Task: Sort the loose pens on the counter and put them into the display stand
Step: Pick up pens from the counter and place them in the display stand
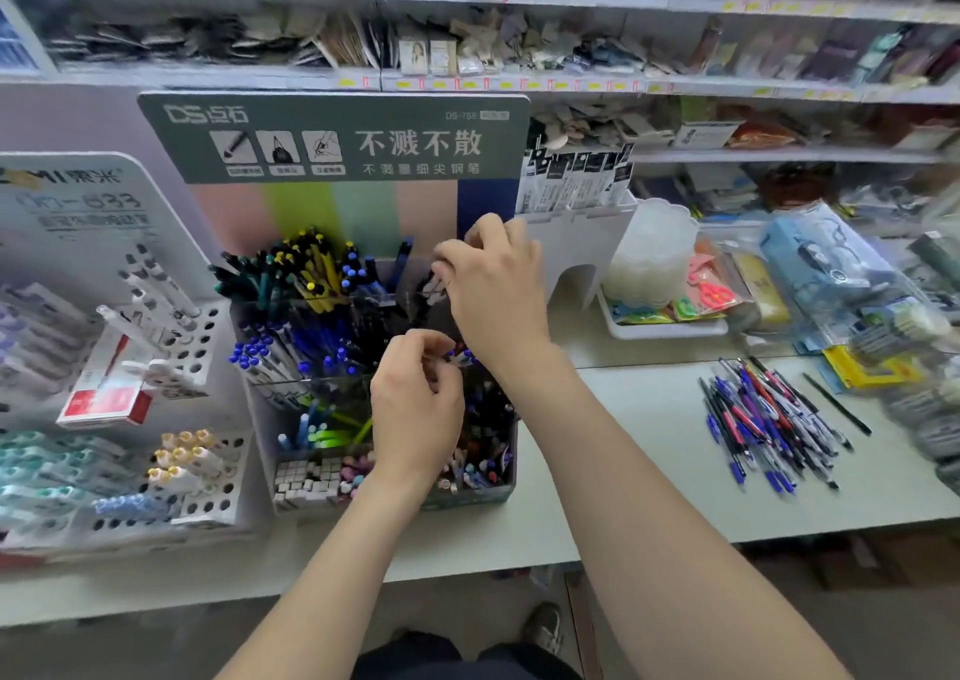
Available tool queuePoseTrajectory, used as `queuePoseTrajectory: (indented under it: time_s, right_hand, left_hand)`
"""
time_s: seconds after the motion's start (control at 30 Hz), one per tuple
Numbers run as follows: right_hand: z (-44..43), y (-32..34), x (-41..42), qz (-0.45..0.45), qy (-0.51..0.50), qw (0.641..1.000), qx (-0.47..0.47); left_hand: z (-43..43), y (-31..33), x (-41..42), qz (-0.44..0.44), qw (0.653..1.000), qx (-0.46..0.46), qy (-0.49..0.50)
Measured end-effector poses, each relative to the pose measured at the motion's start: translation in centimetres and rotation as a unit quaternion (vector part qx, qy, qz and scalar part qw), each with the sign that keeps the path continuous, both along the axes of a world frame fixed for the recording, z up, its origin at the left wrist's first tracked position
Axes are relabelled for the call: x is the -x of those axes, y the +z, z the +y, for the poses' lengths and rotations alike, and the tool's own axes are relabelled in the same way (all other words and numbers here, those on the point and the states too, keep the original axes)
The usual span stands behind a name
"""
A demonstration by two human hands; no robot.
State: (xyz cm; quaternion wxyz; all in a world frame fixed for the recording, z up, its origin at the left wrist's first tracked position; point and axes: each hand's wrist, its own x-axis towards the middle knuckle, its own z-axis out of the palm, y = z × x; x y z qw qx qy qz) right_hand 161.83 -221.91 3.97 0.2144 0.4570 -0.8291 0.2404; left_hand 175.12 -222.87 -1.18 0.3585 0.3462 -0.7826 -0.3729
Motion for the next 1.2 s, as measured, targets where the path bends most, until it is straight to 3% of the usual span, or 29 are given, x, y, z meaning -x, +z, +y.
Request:
queuePoseTrajectory:
  time_s: [0.1,0.27,0.37,0.47,0.6,0.73,0.9,1.0,1.1,1.2]
  right_hand:
    - [-0.5,-0.1,-0.5,0.01,-0.032,0.998,-0.06]
    - [4.0,-1.3,-2.8,-0.067,0.053,0.991,0.101]
    - [8.0,-3.5,-3.2,-0.222,0.057,0.962,0.149]
    - [12.7,-5.7,-1.6,-0.38,-0.031,0.917,0.115]
    - [19.1,-9.0,2.2,-0.48,-0.137,0.866,0.034]
    - [23.5,-11.0,6.8,-0.503,-0.167,0.848,-0.008]
    - [28.5,-13.7,13.8,-0.514,-0.16,0.841,-0.061]
    - [31.7,-15.4,18.0,-0.525,-0.156,0.834,-0.068]
    - [34.6,-17.5,21.9,-0.509,-0.17,0.839,-0.084]
    - [36.9,-19.9,24.8,-0.442,-0.225,0.856,-0.145]
  left_hand:
    - [-0.6,0.2,-0.7,-0.005,1.0,-0.024,-0.011]
    - [-0.6,-0.1,-1.1,-0.008,0.998,-0.013,-0.067]
    - [0.8,-0.3,-0.5,-0.001,0.997,-0.001,-0.078]
    - [3.5,-1.1,1.0,-0.022,0.991,-0.002,-0.129]
    - [8.0,-2.8,3.9,-0.149,0.949,0.006,-0.277]
    - [11.6,-4.9,8.5,-0.29,0.877,0.021,-0.383]
    - [15.8,-7.6,15.9,-0.405,0.809,0.017,-0.425]
    - [18.6,-9.6,20.6,-0.433,0.795,0.003,-0.424]
    - [21.0,-11.4,24.8,-0.439,0.803,-0.019,-0.402]
    - [23.3,-13.0,28.0,-0.443,0.809,-0.062,-0.382]
